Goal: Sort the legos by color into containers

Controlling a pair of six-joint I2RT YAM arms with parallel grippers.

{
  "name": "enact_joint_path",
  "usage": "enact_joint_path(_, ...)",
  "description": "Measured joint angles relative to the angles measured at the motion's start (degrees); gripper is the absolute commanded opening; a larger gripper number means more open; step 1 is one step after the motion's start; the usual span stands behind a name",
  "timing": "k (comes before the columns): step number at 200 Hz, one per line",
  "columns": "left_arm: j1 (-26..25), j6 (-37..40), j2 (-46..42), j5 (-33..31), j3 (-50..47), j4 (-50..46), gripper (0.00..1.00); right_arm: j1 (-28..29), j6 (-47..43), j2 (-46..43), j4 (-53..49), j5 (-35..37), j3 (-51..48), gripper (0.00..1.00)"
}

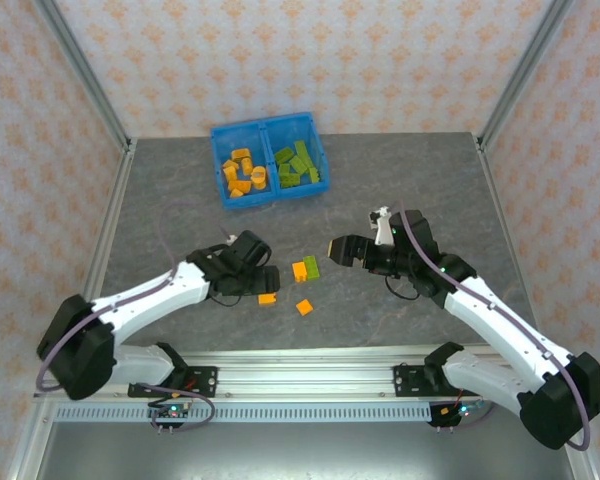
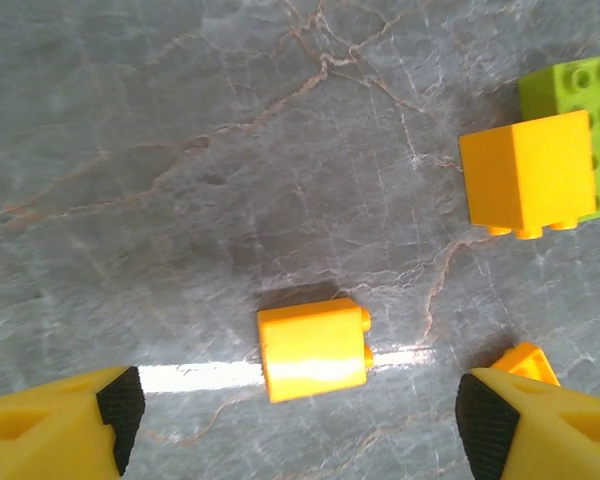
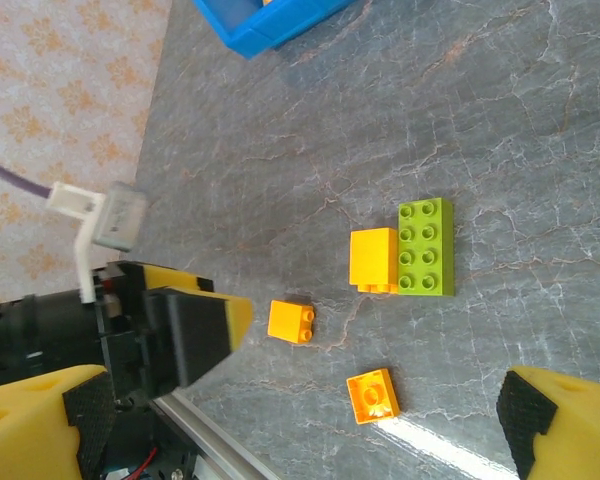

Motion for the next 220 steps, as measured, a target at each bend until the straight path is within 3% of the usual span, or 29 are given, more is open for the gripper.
enact_joint_path(54,-3.43,-1.64,8.02,0.31,1.46,1.97,0.84,0.20,0.04,0.00,0.02,0.04,-0.17,0.99)
enact_joint_path(103,-4.44,-3.93,10.49,-0.04,-0.11,3.45,0.63,0.42,-0.24,-0.02,-0.35,-0.02,-0.81,0.99)
enact_joint_path(147,-4.42,-5.01,12.09,-0.66,-1.73,4.94,0.54,0.48,-3.15,-1.20,-5.42,-1.75,-0.79,0.99)
enact_joint_path(179,-4.44,-6.10,12.44,-1.16,-1.38,4.59,0.38,0.57,-3.72,-1.51,-7.06,-2.36,-0.79,0.99)
enact_joint_path(220,-4.44,-6.86,11.69,-1.29,-1.33,4.24,0.34,0.57,-3.69,-1.53,-7.04,-2.67,-0.79,0.99)
